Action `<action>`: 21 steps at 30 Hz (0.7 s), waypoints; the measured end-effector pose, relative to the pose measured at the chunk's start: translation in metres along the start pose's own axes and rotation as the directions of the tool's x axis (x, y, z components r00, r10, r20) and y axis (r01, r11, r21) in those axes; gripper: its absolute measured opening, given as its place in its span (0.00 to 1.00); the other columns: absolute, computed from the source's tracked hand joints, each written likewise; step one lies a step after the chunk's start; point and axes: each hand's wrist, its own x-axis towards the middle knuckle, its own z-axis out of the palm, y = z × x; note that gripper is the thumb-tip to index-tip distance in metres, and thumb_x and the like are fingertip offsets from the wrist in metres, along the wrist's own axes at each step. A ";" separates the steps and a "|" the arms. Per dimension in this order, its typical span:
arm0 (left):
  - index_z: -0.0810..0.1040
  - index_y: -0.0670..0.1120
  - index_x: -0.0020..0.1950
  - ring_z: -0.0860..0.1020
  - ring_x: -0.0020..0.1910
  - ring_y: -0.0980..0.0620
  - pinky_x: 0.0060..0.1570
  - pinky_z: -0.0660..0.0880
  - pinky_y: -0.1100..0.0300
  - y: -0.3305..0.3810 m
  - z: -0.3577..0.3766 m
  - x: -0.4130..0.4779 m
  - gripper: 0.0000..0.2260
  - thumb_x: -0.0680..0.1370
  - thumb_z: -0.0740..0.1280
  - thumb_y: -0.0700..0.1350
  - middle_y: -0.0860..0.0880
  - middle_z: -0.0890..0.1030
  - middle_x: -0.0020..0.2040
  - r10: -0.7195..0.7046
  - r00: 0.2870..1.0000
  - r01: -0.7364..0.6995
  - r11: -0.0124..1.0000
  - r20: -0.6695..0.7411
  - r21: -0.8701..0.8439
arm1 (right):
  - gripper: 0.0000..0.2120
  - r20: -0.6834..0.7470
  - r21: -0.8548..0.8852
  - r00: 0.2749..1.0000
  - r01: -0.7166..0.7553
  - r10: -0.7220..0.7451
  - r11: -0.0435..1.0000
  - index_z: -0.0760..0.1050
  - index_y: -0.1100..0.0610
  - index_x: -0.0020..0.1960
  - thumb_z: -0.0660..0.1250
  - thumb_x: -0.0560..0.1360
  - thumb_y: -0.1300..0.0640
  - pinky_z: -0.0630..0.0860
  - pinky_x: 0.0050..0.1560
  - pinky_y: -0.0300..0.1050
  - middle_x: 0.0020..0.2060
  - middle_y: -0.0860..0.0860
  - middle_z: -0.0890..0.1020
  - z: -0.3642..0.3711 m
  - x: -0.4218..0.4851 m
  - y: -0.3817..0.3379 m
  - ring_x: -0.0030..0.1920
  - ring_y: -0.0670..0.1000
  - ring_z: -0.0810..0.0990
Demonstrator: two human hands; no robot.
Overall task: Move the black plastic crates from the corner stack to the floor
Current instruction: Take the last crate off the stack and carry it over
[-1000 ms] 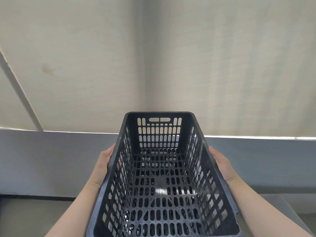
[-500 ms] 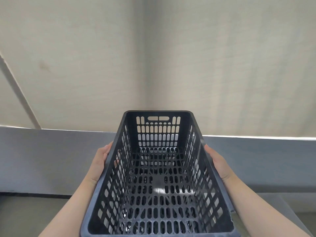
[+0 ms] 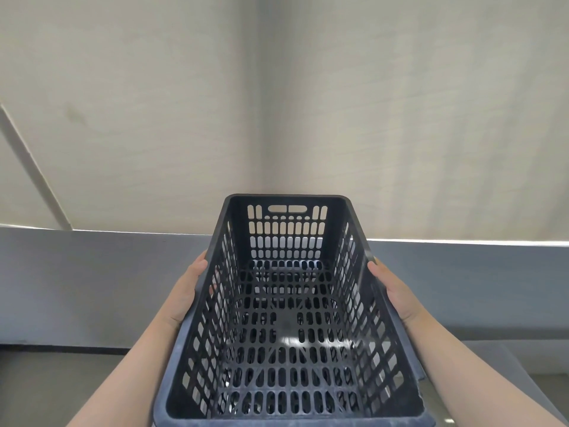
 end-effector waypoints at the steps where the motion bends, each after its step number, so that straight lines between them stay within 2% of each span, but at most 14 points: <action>1: 0.71 0.51 0.70 0.84 0.38 0.54 0.34 0.81 0.60 0.000 -0.001 -0.001 0.18 0.83 0.55 0.56 0.48 0.84 0.46 0.011 1.000 -0.011 1.000 0.006 -0.024 | 0.27 0.003 -0.035 1.000 0.016 -0.016 0.999 0.77 0.52 0.70 0.68 0.77 0.36 0.77 0.65 0.37 0.61 0.43 0.87 -0.001 0.000 0.001 0.67 0.44 0.81; 2: 0.72 0.52 0.70 0.85 0.40 0.52 0.36 0.81 0.59 -0.002 -0.002 0.000 0.22 0.79 0.60 0.60 0.46 0.84 0.48 0.016 1.000 -0.015 0.999 0.012 -0.042 | 0.36 -0.003 -0.073 1.000 0.025 -0.026 0.997 0.76 0.51 0.71 0.71 0.71 0.30 0.76 0.68 0.37 0.64 0.43 0.85 -0.002 -0.001 0.001 0.68 0.43 0.80; 3: 0.72 0.53 0.70 0.85 0.41 0.51 0.37 0.81 0.58 -0.002 -0.003 0.001 0.25 0.75 0.63 0.62 0.46 0.84 0.50 0.003 1.000 -0.002 0.999 0.007 -0.042 | 0.36 -0.007 -0.090 1.000 0.027 -0.027 0.996 0.76 0.51 0.71 0.72 0.71 0.31 0.75 0.69 0.38 0.65 0.43 0.85 -0.003 0.000 0.002 0.68 0.43 0.81; 5: 0.74 0.55 0.68 0.84 0.42 0.50 0.41 0.82 0.54 -0.001 -0.007 0.003 0.23 0.74 0.62 0.59 0.46 0.84 0.50 0.000 1.000 0.000 1.000 -0.013 -0.010 | 0.18 -0.015 -0.131 1.000 0.010 -0.012 0.991 0.76 0.51 0.70 0.63 0.83 0.45 0.78 0.65 0.37 0.61 0.42 0.87 -0.004 0.001 0.002 0.65 0.42 0.83; 6: 0.75 0.57 0.66 0.84 0.43 0.49 0.46 0.82 0.49 0.000 -0.008 0.004 0.21 0.74 0.62 0.58 0.47 0.84 0.51 -0.008 0.999 0.008 1.000 -0.033 0.002 | 0.14 -0.033 -0.145 0.999 -0.001 -0.003 0.989 0.77 0.51 0.68 0.59 0.86 0.53 0.79 0.62 0.36 0.58 0.41 0.88 -0.003 0.000 0.000 0.62 0.42 0.84; 8: 0.74 0.61 0.67 0.83 0.49 0.45 0.56 0.78 0.43 -0.002 -0.013 0.006 0.18 0.77 0.62 0.56 0.50 0.84 0.56 -0.021 0.998 0.026 0.997 -0.061 0.074 | 0.15 -0.085 -0.183 0.996 -0.035 0.020 0.982 0.78 0.51 0.68 0.57 0.87 0.57 0.80 0.62 0.43 0.57 0.45 0.88 -0.001 -0.004 -0.004 0.59 0.46 0.86; 9: 0.72 0.63 0.68 0.82 0.53 0.46 0.56 0.78 0.47 -0.003 -0.014 0.005 0.17 0.80 0.61 0.53 0.54 0.83 0.58 -0.024 0.996 0.033 0.993 -0.087 0.113 | 0.14 -0.102 -0.200 0.994 -0.052 0.032 0.978 0.78 0.50 0.68 0.58 0.87 0.56 0.80 0.62 0.47 0.58 0.47 0.88 -0.002 -0.005 -0.005 0.58 0.48 0.87; 12: 0.68 0.67 0.67 0.80 0.55 0.62 0.52 0.74 0.59 0.008 -0.007 -0.002 0.17 0.83 0.60 0.47 0.71 0.78 0.54 0.016 0.993 0.008 0.980 -0.120 0.198 | 0.16 -0.111 -0.230 0.991 -0.104 0.080 0.968 0.75 0.46 0.72 0.63 0.85 0.51 0.76 0.68 0.53 0.67 0.46 0.83 0.001 -0.010 -0.015 0.65 0.50 0.83; 13: 0.67 0.68 0.68 0.79 0.55 0.66 0.55 0.73 0.59 0.012 -0.005 -0.002 0.18 0.83 0.61 0.47 0.74 0.77 0.54 0.022 0.993 0.010 0.964 -0.117 0.267 | 0.19 -0.118 -0.290 0.990 -0.109 0.077 0.951 0.72 0.46 0.74 0.64 0.84 0.49 0.71 0.73 0.52 0.72 0.43 0.78 0.002 -0.009 -0.017 0.70 0.49 0.78; 14: 0.66 0.67 0.71 0.77 0.59 0.66 0.60 0.72 0.56 0.018 -0.003 -0.001 0.19 0.83 0.61 0.48 0.73 0.76 0.58 0.034 0.994 0.000 0.946 -0.102 0.324 | 0.22 -0.129 -0.368 0.989 -0.119 0.076 0.922 0.67 0.46 0.77 0.65 0.84 0.49 0.67 0.75 0.51 0.74 0.41 0.72 0.005 -0.010 -0.023 0.74 0.50 0.72; 16: 0.60 0.63 0.78 0.69 0.73 0.54 0.71 0.65 0.49 0.026 -0.001 0.003 0.25 0.82 0.62 0.51 0.64 0.69 0.72 0.039 0.996 0.006 0.864 -0.077 0.504 | 0.33 -0.130 -0.551 0.990 -0.124 0.062 0.825 0.55 0.48 0.85 0.64 0.84 0.50 0.59 0.79 0.53 0.82 0.44 0.62 0.011 -0.007 -0.032 0.82 0.52 0.61; 17: 0.56 0.60 0.80 0.64 0.76 0.51 0.73 0.62 0.49 0.028 0.000 0.006 0.28 0.81 0.63 0.52 0.61 0.63 0.77 0.020 0.998 0.024 0.795 -0.066 0.607 | 0.36 -0.107 -0.633 0.992 -0.115 0.060 0.766 0.49 0.49 0.86 0.64 0.84 0.49 0.56 0.81 0.53 0.85 0.44 0.55 0.013 -0.004 -0.034 0.84 0.51 0.55; 19: 0.51 0.55 0.82 0.59 0.79 0.50 0.73 0.60 0.50 0.029 0.005 0.012 0.32 0.81 0.63 0.53 0.57 0.51 0.82 0.015 1.000 -0.002 0.658 -0.010 0.753 | 0.40 -0.037 -0.773 0.996 -0.078 0.079 0.630 0.43 0.50 0.87 0.64 0.84 0.49 0.53 0.82 0.52 0.86 0.45 0.42 0.017 0.001 -0.037 0.85 0.50 0.47; 21: 0.48 0.51 0.82 0.56 0.80 0.49 0.74 0.60 0.51 0.027 0.007 0.016 0.35 0.80 0.63 0.54 0.55 0.45 0.82 0.025 0.999 -0.040 0.544 0.032 0.838 | 0.41 0.000 -0.862 0.996 -0.045 0.089 0.505 0.42 0.52 0.86 0.64 0.83 0.49 0.55 0.81 0.53 0.85 0.47 0.38 0.020 0.005 -0.037 0.85 0.51 0.44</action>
